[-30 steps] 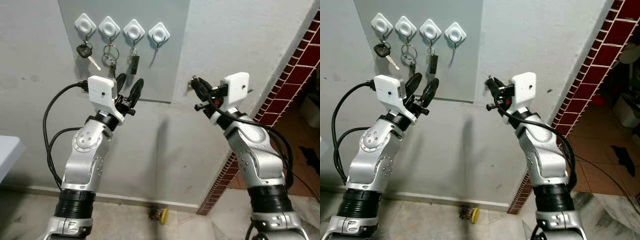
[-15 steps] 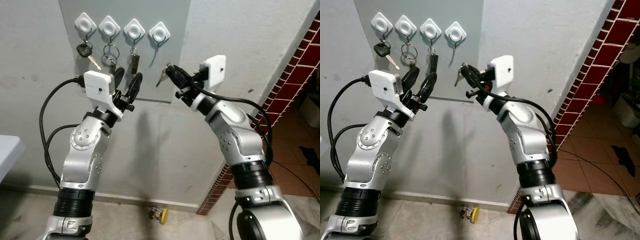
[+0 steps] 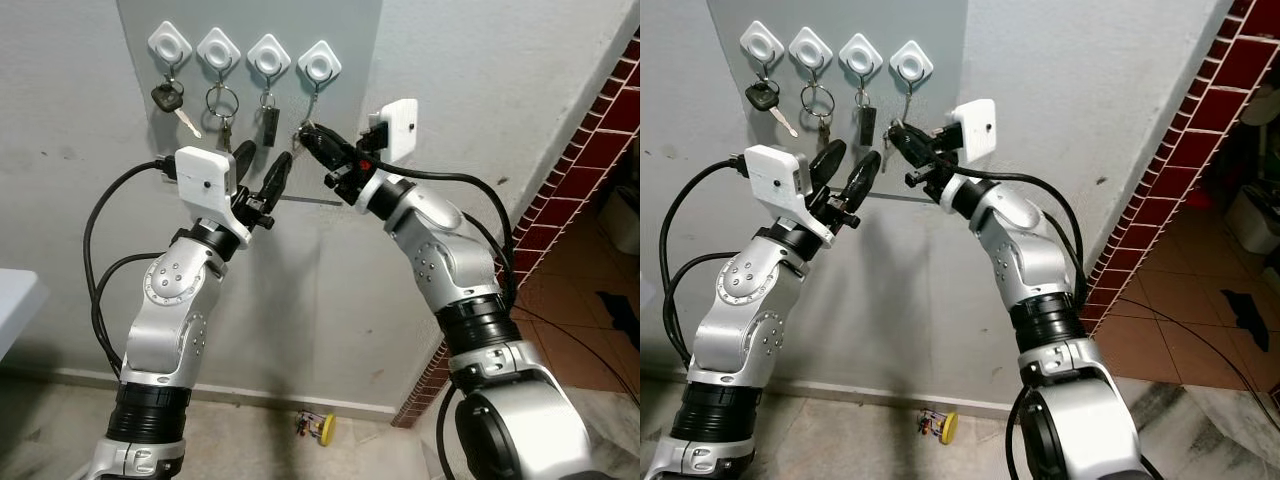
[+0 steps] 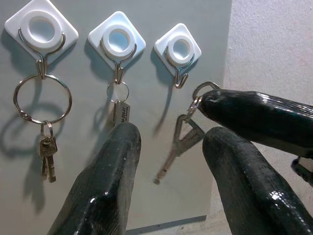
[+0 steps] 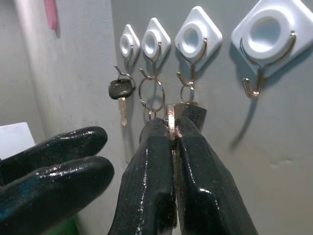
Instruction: Hang keys on a hook
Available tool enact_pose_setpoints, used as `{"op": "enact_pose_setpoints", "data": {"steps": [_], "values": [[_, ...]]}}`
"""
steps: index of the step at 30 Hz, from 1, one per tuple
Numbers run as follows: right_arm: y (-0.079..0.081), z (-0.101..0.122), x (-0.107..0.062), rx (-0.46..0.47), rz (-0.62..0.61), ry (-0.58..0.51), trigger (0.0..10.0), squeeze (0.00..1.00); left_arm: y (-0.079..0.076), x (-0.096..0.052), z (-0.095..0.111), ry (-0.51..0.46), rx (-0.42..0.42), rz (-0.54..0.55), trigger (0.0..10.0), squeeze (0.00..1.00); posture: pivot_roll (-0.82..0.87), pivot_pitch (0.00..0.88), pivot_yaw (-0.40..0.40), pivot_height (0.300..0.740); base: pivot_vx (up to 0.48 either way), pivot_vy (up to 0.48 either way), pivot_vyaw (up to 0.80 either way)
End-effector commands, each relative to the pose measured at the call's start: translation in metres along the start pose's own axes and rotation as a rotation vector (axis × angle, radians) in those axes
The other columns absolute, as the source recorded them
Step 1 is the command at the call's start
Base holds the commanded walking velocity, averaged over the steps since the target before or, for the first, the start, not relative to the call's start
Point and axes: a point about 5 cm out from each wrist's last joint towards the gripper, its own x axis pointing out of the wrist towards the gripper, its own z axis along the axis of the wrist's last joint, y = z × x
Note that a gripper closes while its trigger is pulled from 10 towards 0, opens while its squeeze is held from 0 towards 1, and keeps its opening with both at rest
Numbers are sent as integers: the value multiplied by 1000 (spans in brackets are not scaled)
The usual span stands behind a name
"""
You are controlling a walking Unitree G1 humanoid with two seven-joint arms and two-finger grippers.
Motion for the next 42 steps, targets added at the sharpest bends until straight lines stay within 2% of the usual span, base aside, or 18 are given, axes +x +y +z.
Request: {"op": "enact_pose_setpoints", "data": {"steps": [1, 5, 16, 24, 30, 35, 40, 42], "values": [[-2, 12, 6, 2, 7, -41, 10000, 0, -4, 1, 3, -5, 0, -17, 10000, 0, -117, 21, -69, 740, 0, 0, 0], [-7, 19, 12, 81, -25, -95, 10000, 0, -4, 0, 3, -3, 0, -16, 10000, 0, -113, 21, -73, 740, 0, 0, 0], [-14, 28, 20, 131, -40, -125, 10000, 0, -4, 0, 3, -3, -1, -13, 10000, 0, -109, 18, -80, 740, 0, 0, 0], [-17, 28, 23, 217, -46, -131, 10000, 0, -5, 0, 4, -3, 1, -10, 10000, 0, -108, 17, -80, 740, 0, 0, 0], [-21, 24, 24, 358, -75, -138, 10000, 0, -4, -1, 4, -2, 5, -5, 10000, 0, -104, 20, -82, 740, 0, 0, 0], [-24, 16, 20, 441, -101, -135, 10000, 0, -1, -2, 5, -2, 8, 7, 10000, 0, -98, 25, -82, 740, 0, 0, 0], [-25, 12, 20, 472, -111, -125, 10000, 0, -1, -2, 5, -2, 11, 9, 10000, 0, -98, 25, -82, 740, 0, 0, 0], [-26, 10, 19, 521, -127, -124, 10000, 0, 0, -2, 6, -2, 11, 11, 10000, 0, -95, 29, -81, 740, 0, 0, 0]]}}
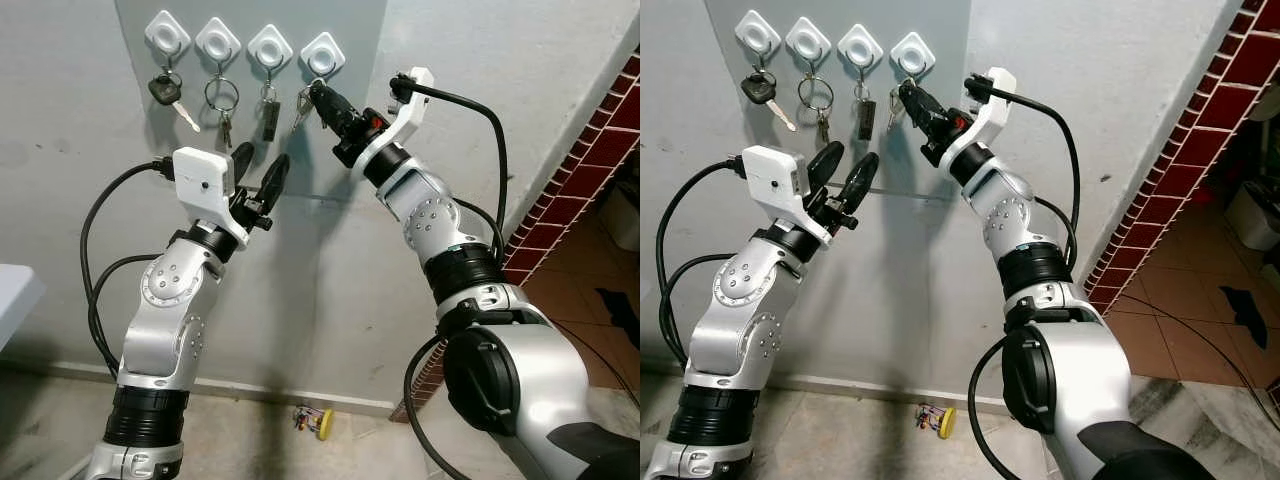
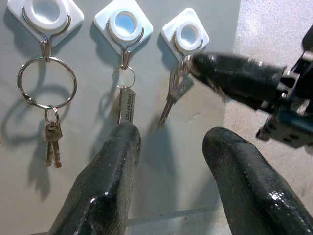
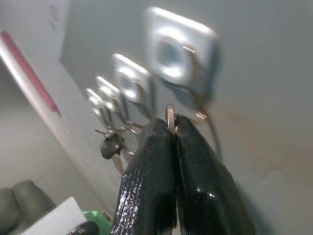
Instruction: Hang keys on a hook
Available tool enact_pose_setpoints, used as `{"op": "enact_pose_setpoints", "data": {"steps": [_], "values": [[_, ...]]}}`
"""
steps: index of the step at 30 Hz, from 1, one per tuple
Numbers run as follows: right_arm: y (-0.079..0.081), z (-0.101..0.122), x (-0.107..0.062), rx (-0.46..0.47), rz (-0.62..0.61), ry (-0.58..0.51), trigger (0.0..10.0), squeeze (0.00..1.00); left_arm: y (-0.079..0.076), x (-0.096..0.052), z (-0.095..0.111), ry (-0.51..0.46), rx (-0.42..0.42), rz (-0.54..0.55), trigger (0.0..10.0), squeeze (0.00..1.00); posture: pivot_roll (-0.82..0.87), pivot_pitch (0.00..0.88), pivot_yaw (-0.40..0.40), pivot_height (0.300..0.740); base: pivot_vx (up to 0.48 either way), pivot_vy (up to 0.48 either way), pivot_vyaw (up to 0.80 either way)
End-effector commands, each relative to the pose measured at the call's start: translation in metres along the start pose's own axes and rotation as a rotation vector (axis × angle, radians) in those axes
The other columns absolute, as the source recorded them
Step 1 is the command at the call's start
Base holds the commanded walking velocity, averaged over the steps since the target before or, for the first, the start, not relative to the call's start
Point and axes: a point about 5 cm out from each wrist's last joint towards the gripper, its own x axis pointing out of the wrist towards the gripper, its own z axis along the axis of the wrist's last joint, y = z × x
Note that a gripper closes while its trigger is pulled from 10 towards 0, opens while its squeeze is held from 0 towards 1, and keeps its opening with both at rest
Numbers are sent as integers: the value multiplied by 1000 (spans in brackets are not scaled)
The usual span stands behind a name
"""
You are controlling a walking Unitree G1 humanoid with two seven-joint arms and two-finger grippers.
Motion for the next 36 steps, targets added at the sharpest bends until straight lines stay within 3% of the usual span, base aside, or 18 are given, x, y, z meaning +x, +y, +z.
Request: {"op": "enact_pose_setpoints", "data": {"steps": [1, 11, 16, 17, 28, 36], "values": [[1, 4, 2, 32, -16, -8, 10000, 0, -1, 0, 5, -14, 10, 3, 10000, 0, -95, 29, -81, 740, 0, 0, 0], [0, 6, 4, 131, -18, -17, 10000, 0, 0, -1, 5, -13, 13, 10, 10000, 0, -92, 27, -87, 740, 0, 0, 0], [1, 9, 4, 111, -2, -33, 10000, 0, 0, -1, 5, -14, 13, 12, 10000, 0, -92, 28, -86, 740, 0, 0, 0], [1, 9, 3, 106, 4, -37, 10000, 1000, 0, -1, 5, -13, 15, 12, 10000, 0, -92, 28, -86, 740, 0, 0, 0], [-2, 2, -5, 52, 37, -79, 10000, 1000, 1, -1, 5, -11, 21, 23, 10000, 0, -92, 22, -82, 740, 0, 0, 0], [-15, -8, -20, 23, -1, -58, 10000, 1000, 2, 1, 4, -8, 26, 23, 10000, 0, -92, 8, -77, 740, 0, 0, 0]]}}
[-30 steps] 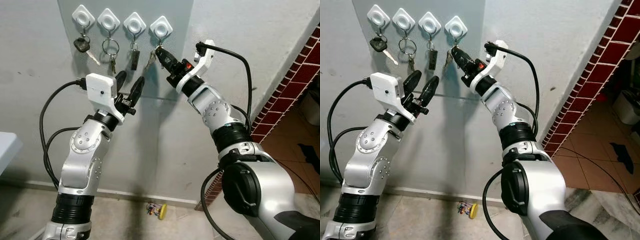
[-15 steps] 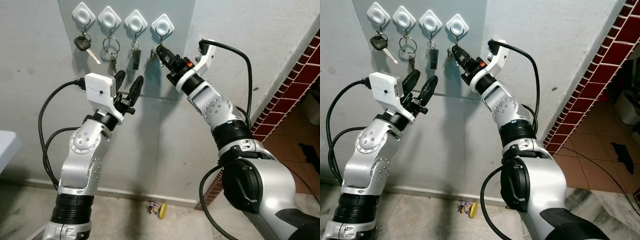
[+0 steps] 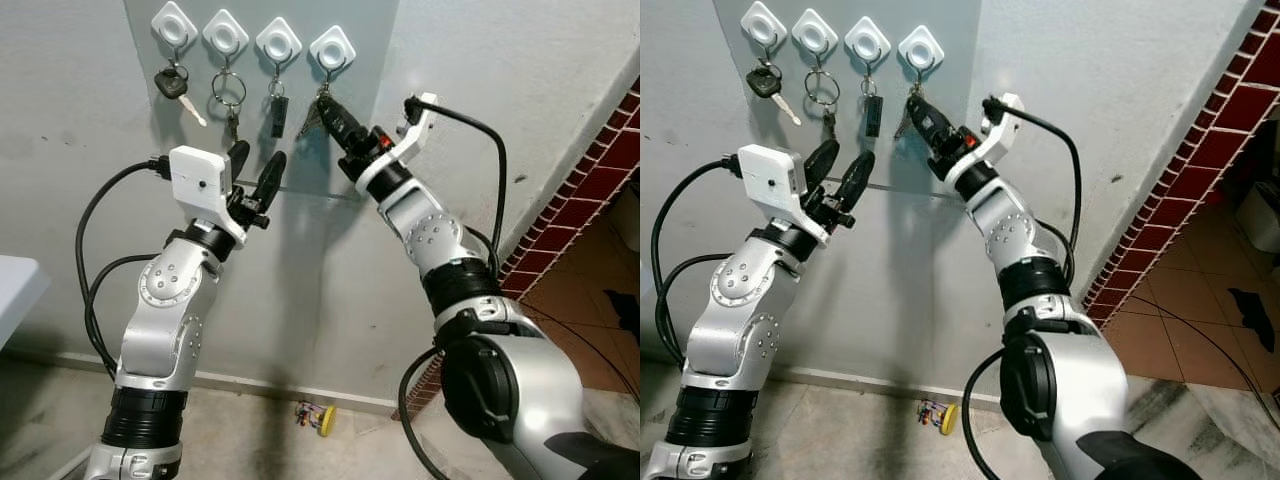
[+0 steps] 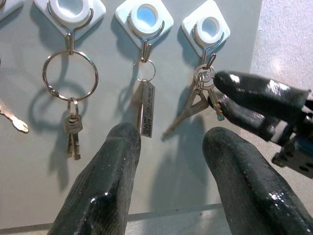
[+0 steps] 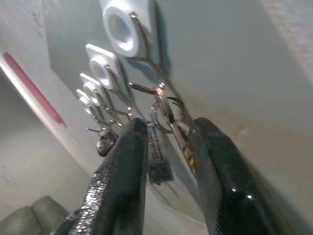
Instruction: Hang keys on a hook
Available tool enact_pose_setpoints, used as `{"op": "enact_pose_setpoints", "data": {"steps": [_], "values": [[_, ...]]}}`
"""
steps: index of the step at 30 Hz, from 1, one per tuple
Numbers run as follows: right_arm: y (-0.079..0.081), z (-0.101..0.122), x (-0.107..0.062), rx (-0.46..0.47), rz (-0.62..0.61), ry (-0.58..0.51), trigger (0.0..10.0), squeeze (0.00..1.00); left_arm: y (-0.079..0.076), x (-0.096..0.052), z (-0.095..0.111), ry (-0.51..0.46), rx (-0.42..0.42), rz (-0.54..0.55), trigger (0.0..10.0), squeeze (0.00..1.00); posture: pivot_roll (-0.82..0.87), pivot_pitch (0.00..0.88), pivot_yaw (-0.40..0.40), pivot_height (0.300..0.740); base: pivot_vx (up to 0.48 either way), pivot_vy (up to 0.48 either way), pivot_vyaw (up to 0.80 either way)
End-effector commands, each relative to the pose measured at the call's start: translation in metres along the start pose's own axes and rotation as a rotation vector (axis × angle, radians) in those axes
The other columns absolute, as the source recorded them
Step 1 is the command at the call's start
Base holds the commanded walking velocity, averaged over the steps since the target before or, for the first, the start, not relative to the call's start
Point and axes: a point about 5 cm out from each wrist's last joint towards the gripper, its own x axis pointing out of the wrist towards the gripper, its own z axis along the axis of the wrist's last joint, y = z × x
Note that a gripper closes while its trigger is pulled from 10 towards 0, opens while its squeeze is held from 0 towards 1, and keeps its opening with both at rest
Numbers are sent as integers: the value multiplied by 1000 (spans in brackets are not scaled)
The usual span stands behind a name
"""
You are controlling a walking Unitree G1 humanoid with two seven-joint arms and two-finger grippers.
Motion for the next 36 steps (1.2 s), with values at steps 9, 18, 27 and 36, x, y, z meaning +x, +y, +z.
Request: {"op": "enact_pose_setpoints", "data": {"steps": [9, 18, 27, 36], "values": [[-19, -8, -28, -61, -71, 6, 10000, 1000, 0, 2, 0, -2, 16, 3, 10000, 0, -95, 0, -74, 740, 0, 0, 0], [-39, -23, -68, -83, -167, 13, 10000, 1000, 9, -7, -36, 130, -3, 81, 10000, 0, -99, 0, -65, 740, 0, 0, 0], [-79, -57, -142, -183, -419, 130, 10000, 1000, 13, -31, -90, 316, 31, 162, 10000, 0, -122, 0, -54, 740, 0, 0, 0], [-107, -105, -233, -372, -721, 434, 10000, 1000, 7, -69, -152, 503, 4, 189, 10000, 0, -156, 0, -24, 740, 0, 0, 0]]}}
